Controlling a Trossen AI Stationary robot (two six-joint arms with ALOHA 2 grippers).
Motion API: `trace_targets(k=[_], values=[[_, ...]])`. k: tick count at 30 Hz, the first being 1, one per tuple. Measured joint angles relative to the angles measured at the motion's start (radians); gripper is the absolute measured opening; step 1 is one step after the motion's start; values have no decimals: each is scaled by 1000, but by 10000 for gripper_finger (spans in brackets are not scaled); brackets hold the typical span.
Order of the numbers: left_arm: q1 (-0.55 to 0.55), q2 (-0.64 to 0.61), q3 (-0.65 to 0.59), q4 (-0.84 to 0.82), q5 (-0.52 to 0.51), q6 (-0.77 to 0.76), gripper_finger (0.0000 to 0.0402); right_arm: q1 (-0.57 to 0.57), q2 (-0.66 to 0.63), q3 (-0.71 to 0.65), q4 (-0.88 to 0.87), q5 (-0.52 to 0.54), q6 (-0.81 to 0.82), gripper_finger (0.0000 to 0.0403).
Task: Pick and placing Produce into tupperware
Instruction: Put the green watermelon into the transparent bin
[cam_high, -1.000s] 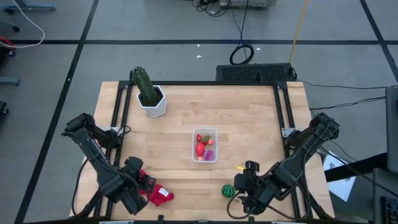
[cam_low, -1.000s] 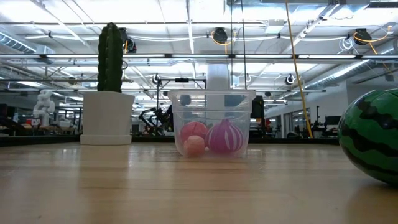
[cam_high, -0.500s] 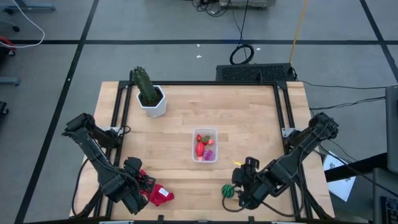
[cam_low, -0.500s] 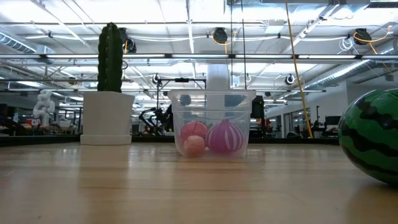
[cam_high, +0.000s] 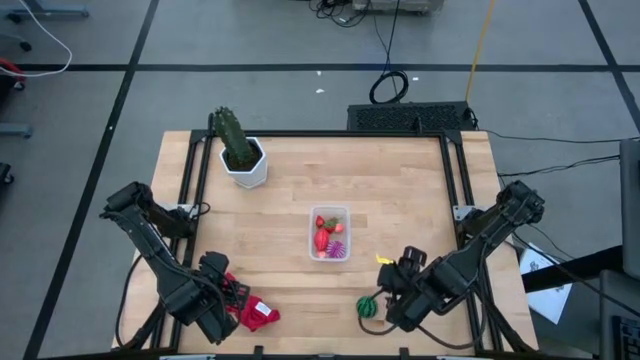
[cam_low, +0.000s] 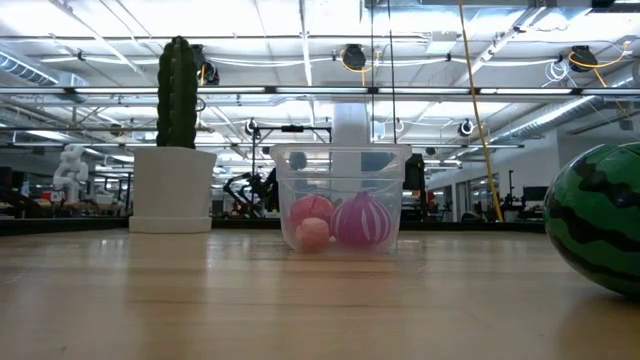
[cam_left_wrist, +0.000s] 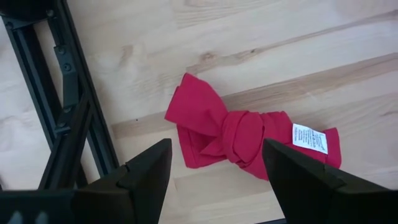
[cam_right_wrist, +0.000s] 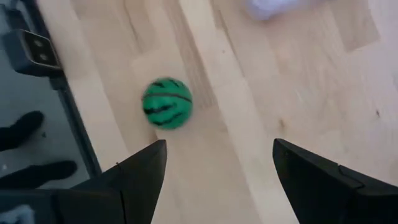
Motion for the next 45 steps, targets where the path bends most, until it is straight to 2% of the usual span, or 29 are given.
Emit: trace_targets(k=[16,25,30,37,45], values=[[0,0,0,0,-7,25,253,1,0,0,-36,-9,121,286],[0,0,0,0,-7,27,253,1,0,0,-47,-80,120,288],[0,0,0,0,-8,43,253,7,0,0,-82,-112,111,317],[0,0,0,0,-17,49,253,8,0,0,-90,-140,78,390],[0,0,0,0,-18,49,253,8,0,0,-110,-165,61,399]])
